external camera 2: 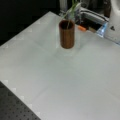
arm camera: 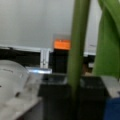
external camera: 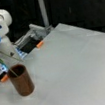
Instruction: Flower insertion into a vase
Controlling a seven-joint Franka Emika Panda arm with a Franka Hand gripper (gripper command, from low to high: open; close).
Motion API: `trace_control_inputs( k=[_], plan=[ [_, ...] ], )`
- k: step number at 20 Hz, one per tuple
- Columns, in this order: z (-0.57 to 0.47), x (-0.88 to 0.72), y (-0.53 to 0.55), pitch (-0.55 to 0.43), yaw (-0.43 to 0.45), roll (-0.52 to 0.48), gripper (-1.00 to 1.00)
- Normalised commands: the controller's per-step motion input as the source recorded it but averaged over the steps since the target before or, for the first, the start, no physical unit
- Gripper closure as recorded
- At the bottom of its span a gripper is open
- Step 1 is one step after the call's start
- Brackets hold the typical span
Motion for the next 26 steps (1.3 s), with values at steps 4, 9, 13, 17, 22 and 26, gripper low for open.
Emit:
trace_control_inputs(
  k=[4, 9, 13, 17, 22, 26],
  plan=[
    [0.20, 0.28, -0.06, 0.538, 0.010, -0.113, 1.00],
    [0.21, 0.43, -0.22, 0.584, -0.012, -0.125, 1.00],
    [0.20, 0.39, -0.31, 0.501, -0.128, -0.019, 1.00],
    [0.22, 0.28, -0.28, 0.470, -0.189, -0.006, 1.00],
    [0.23, 0.23, -0.17, 0.474, -0.169, -0.068, 1.00],
    [0.17, 0.22, -0.07, 0.495, -0.086, -0.166, 1.00]
  ],
)
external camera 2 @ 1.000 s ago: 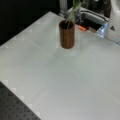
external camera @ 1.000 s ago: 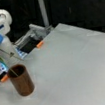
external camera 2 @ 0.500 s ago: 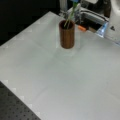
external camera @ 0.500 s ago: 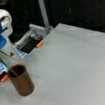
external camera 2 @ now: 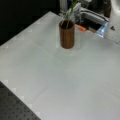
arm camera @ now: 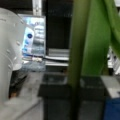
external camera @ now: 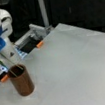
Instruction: Flower insertion into a vase
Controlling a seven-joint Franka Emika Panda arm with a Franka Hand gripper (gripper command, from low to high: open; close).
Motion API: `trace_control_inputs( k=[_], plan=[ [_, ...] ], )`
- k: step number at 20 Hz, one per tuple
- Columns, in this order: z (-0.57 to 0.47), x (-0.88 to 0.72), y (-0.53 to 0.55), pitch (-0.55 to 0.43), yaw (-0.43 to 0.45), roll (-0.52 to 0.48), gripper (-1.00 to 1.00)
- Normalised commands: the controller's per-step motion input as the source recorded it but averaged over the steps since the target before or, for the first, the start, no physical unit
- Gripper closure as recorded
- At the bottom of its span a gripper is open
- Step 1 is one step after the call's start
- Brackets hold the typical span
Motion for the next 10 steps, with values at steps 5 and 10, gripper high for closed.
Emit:
trace_control_inputs(
  k=[5, 10],
  plan=[
    [0.09, 0.24, -0.06, 0.526, 0.010, -0.246, 1.00],
    [0.02, 0.27, -0.07, 0.562, 0.072, -0.267, 1.00]
  ],
)
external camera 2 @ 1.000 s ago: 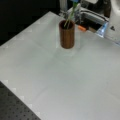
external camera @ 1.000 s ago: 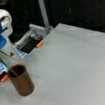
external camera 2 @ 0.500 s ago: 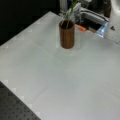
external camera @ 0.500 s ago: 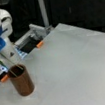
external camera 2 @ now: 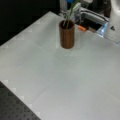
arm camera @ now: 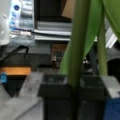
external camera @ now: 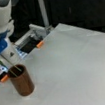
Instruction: Flower insertion into a vase
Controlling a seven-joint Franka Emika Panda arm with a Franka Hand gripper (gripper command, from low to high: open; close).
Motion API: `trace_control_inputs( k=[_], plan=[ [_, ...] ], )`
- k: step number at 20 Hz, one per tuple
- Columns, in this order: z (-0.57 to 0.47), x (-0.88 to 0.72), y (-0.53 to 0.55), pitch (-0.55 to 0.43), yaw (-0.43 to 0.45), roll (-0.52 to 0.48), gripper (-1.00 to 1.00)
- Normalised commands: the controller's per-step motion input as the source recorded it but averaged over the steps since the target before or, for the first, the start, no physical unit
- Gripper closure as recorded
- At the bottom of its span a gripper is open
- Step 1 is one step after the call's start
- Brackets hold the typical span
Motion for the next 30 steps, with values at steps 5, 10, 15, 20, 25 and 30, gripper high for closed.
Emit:
trace_control_inputs(
  k=[5, 10, 15, 20, 25, 30],
  plan=[
    [0.06, 0.34, -0.06, 0.582, 0.013, -0.200, 1.00],
    [0.10, 0.43, -0.08, 0.552, -0.075, -0.197, 1.00],
    [-0.04, 0.42, -0.08, 0.322, -0.181, -0.159, 1.00],
    [-0.22, 0.41, -0.05, 0.112, -0.183, -0.113, 1.00],
    [-0.24, 0.41, 0.00, 0.028, -0.138, -0.059, 1.00],
    [-0.12, 0.30, 0.05, 0.022, -0.093, -0.026, 1.00]
  ],
)
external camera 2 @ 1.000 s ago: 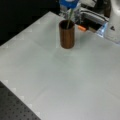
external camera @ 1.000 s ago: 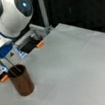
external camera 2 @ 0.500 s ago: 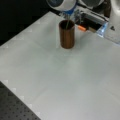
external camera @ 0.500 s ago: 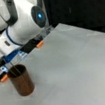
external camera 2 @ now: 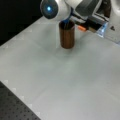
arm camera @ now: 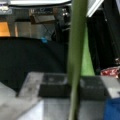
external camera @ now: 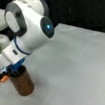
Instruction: Flower insertion into a vase
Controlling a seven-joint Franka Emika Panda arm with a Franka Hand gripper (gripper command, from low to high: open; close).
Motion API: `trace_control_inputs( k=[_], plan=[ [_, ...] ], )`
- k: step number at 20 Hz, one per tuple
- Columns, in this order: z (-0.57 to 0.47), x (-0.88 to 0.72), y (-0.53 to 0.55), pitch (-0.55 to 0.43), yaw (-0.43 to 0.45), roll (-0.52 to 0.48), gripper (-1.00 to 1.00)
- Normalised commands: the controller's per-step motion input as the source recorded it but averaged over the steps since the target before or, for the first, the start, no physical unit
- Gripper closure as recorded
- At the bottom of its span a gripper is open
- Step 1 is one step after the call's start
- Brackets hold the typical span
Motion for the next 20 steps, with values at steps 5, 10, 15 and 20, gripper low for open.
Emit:
trace_control_inputs(
  k=[5, 10, 15, 20],
  plan=[
    [-0.19, 0.30, 0.11, -0.049, -0.023, -0.010, 1.00],
    [-0.26, 0.31, 0.12, -0.059, -0.020, 0.006, 1.00],
    [-0.25, 0.28, 0.12, -0.024, -0.041, 0.002, 1.00],
    [-0.20, 0.31, 0.08, -0.028, -0.075, 0.005, -1.00]
  ],
)
